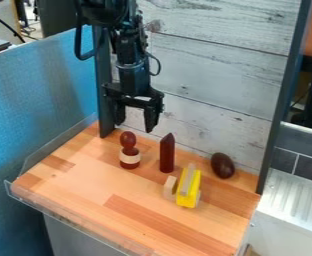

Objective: Put the knob on top of the stick

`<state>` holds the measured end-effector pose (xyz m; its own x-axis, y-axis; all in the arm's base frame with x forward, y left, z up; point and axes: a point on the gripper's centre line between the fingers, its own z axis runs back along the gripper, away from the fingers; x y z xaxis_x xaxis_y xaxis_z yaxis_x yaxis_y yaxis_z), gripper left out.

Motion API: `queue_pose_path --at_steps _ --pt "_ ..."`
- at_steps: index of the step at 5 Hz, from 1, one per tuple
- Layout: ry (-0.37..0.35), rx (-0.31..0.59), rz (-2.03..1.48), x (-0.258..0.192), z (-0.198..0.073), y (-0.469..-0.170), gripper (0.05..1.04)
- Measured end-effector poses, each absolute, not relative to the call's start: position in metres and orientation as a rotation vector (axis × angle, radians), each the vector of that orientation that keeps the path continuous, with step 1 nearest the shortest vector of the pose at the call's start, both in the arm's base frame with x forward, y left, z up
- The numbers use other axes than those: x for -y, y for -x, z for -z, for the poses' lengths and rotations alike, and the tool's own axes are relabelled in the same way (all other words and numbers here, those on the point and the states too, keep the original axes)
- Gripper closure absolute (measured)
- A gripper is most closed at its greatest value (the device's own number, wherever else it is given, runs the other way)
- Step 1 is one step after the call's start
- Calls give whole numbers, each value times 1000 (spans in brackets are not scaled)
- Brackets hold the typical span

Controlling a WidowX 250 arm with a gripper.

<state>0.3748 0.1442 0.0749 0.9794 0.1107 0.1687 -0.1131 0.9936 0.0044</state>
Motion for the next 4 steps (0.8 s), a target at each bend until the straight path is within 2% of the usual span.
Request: queue_pose_path --at_steps 2,4 --pt "19 210 -93 -174 -53 -391 83" --pt "54 214 -86 -189 -37 -399 83"
